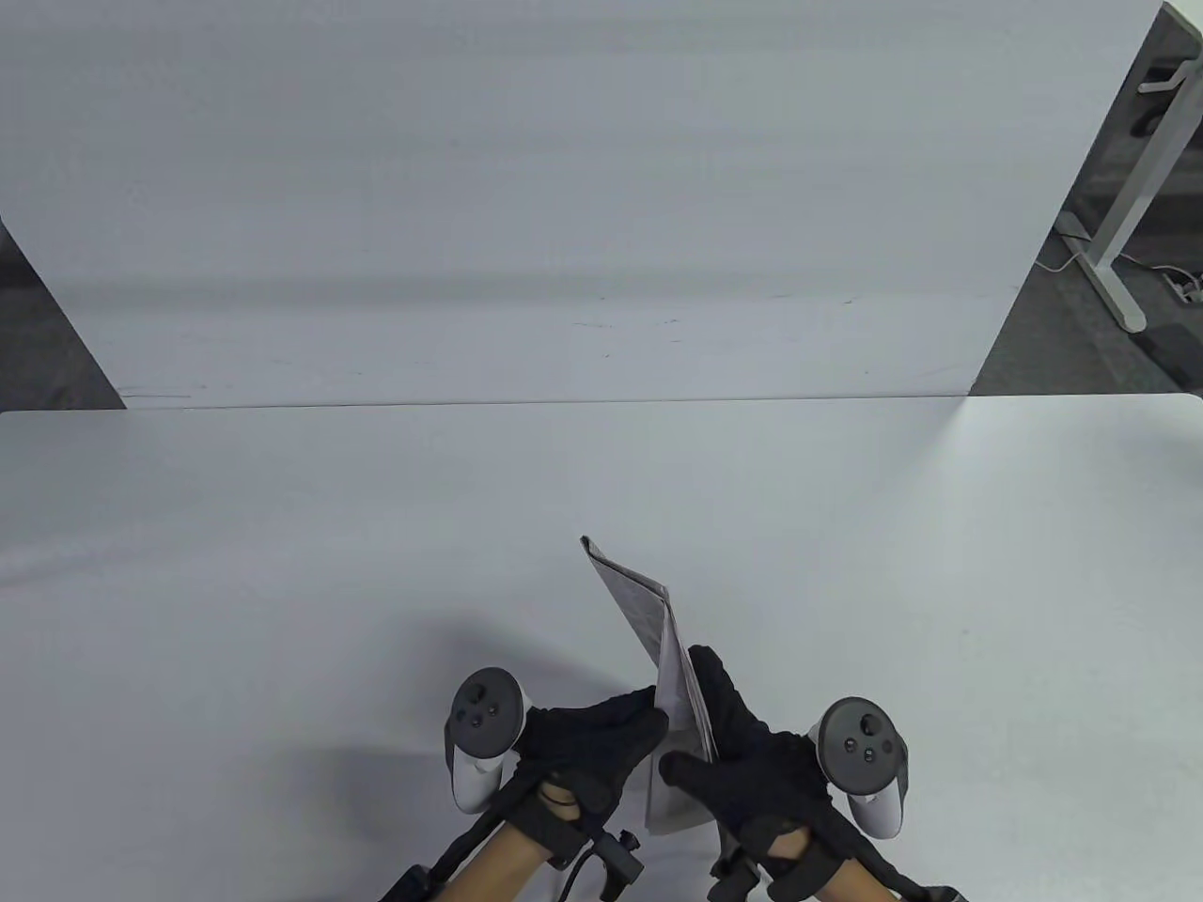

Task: Unfold folded newspaper and lay flat

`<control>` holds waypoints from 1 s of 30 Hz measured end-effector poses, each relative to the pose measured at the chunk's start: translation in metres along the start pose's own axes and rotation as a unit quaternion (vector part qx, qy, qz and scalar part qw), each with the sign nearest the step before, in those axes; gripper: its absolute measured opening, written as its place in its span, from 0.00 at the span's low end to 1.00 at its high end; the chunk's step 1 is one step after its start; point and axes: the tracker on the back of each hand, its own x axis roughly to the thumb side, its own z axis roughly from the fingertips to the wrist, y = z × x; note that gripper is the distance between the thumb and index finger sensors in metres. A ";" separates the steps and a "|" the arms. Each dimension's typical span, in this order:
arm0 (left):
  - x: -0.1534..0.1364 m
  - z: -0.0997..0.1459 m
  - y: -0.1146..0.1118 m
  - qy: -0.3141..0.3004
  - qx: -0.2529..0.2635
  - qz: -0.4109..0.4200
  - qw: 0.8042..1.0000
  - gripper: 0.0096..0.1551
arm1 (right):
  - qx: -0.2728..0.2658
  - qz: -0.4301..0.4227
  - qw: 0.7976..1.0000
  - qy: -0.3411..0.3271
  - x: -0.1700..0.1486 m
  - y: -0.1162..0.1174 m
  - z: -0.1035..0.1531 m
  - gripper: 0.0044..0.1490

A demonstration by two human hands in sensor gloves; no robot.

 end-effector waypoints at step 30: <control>-0.014 0.012 0.139 0.053 0.237 -0.108 0.964 0.21 | -0.106 -0.247 0.961 0.068 -0.053 -0.111 -0.008 0.31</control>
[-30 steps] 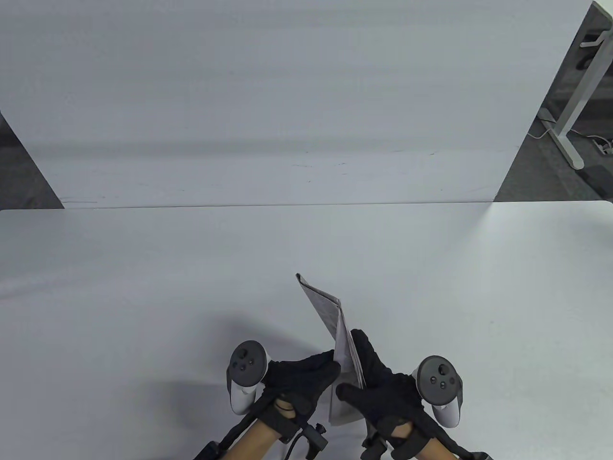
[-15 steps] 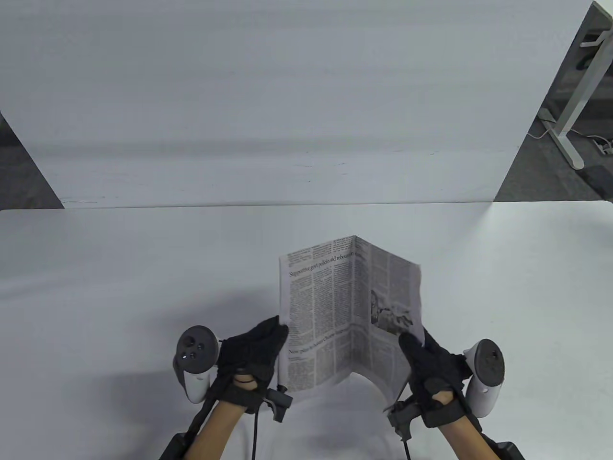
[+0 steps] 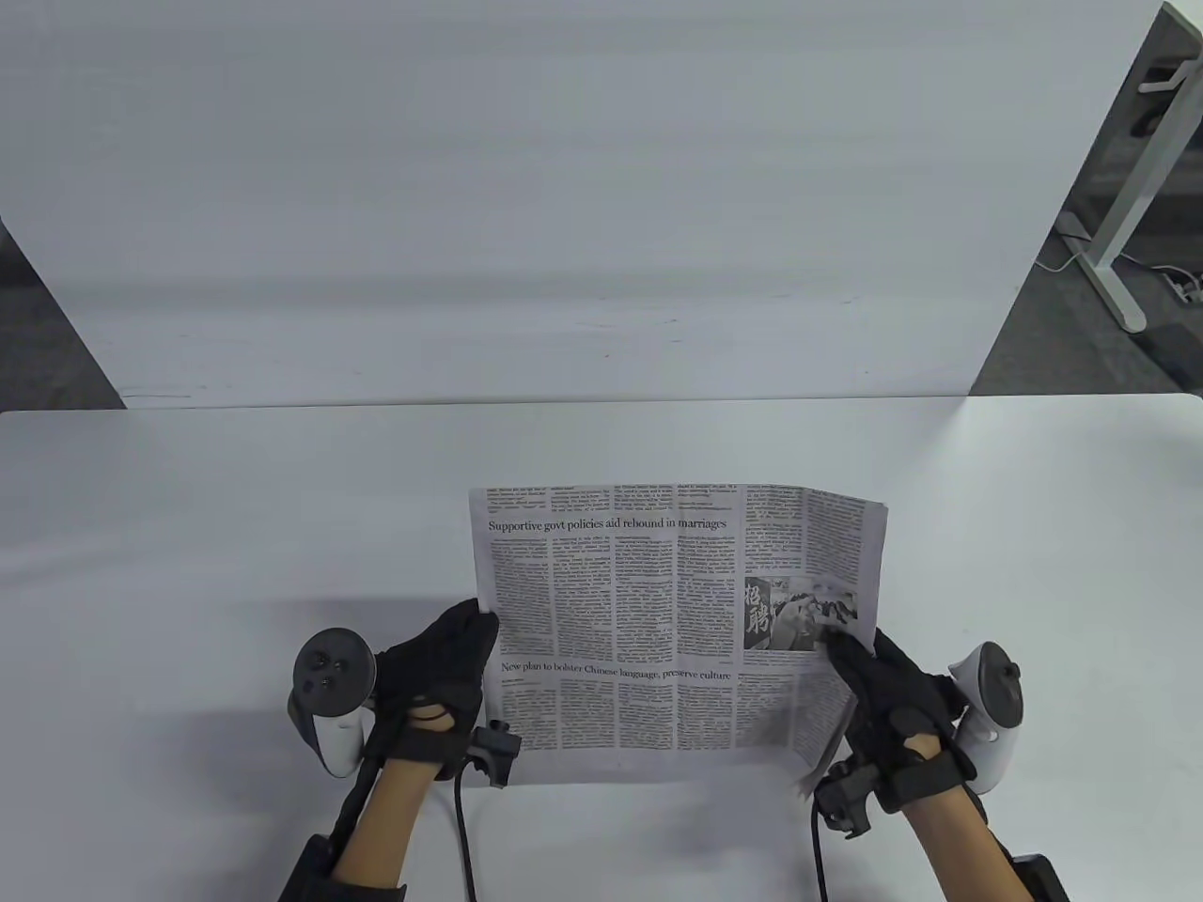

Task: Unfold folded newspaper and lay flat

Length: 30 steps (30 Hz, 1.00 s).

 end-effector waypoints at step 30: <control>0.040 0.014 -0.039 -0.135 -0.160 -0.282 0.936 0.49 | 0.196 0.161 0.960 0.119 -0.025 0.041 0.003 0.31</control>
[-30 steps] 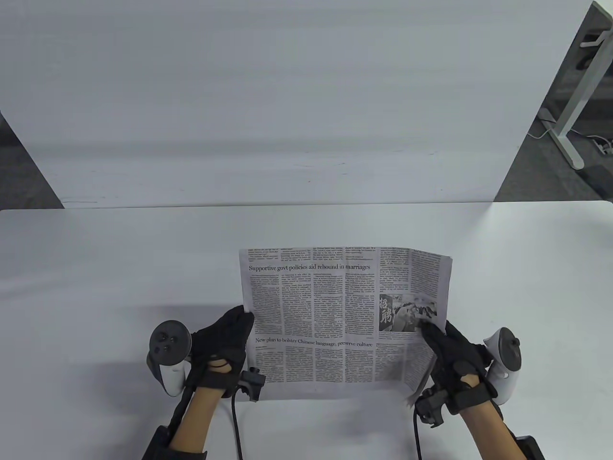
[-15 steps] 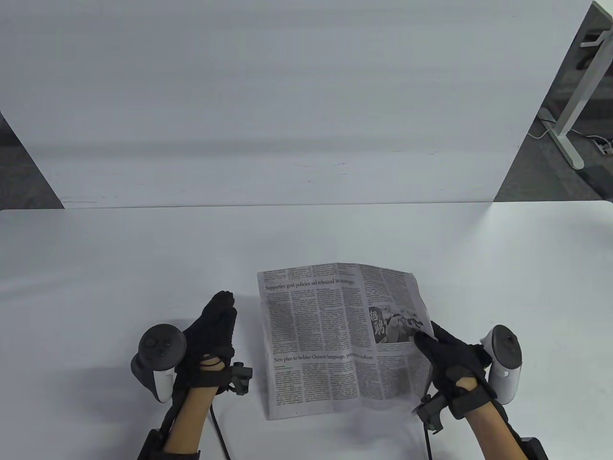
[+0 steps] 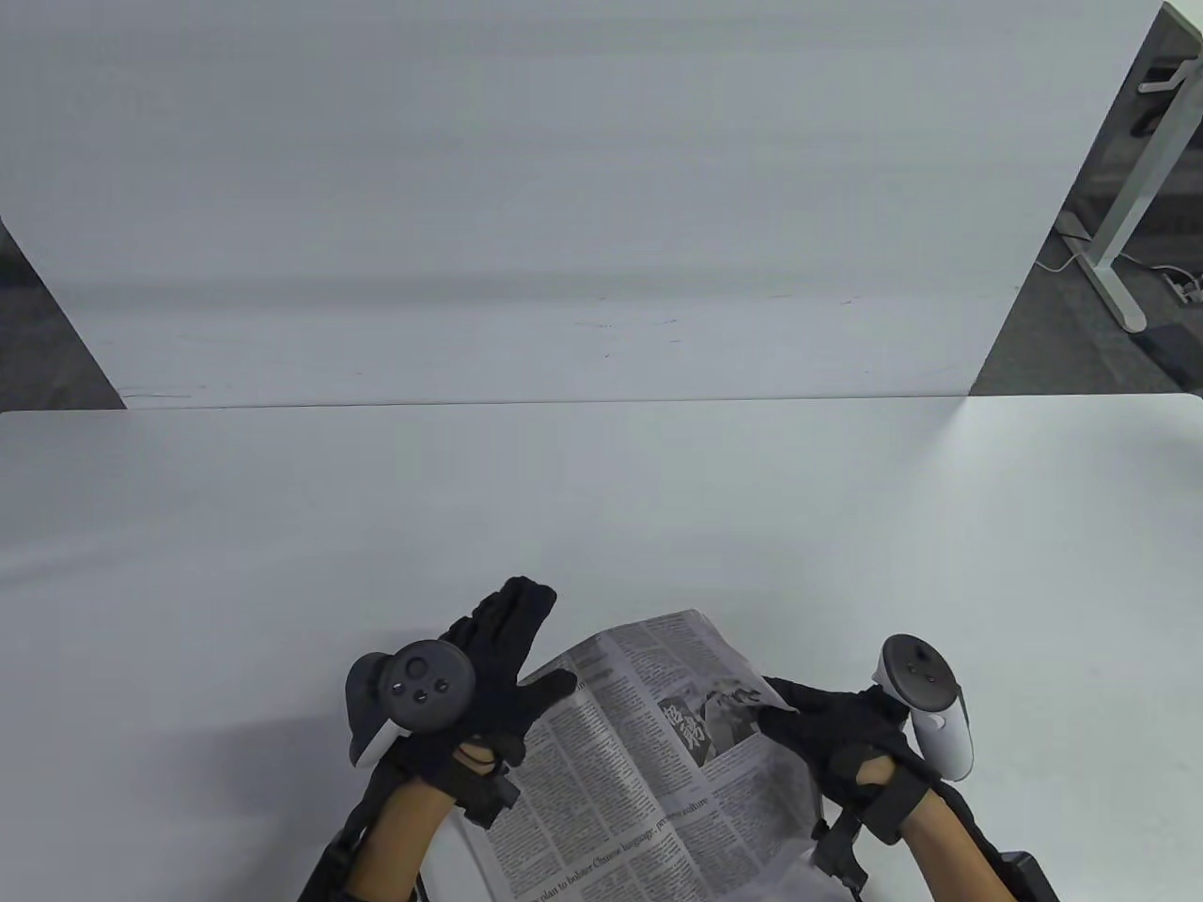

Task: Unfold folded newspaper and lay flat

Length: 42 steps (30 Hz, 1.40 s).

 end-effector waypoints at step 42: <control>-0.046 0.011 0.003 0.122 0.177 0.331 0.919 0.19 | 0.125 -0.225 0.964 -0.067 -0.020 0.000 -0.003 0.66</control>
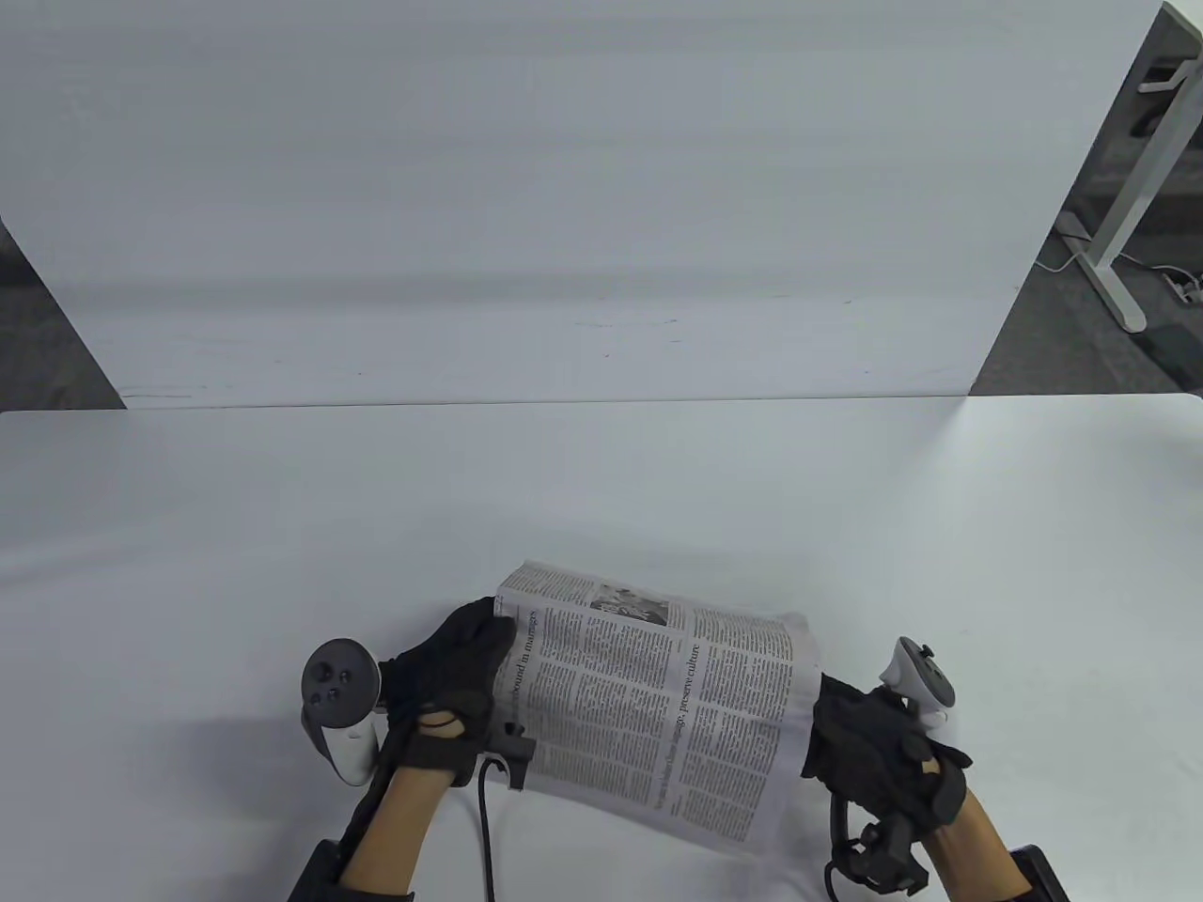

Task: Unfold folded newspaper and lay flat

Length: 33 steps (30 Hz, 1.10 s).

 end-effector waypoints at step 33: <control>0.022 0.011 -0.028 -0.191 -0.066 -0.365 0.909 0.41 | -0.382 -0.179 0.903 -0.082 -0.002 -0.057 0.046 0.36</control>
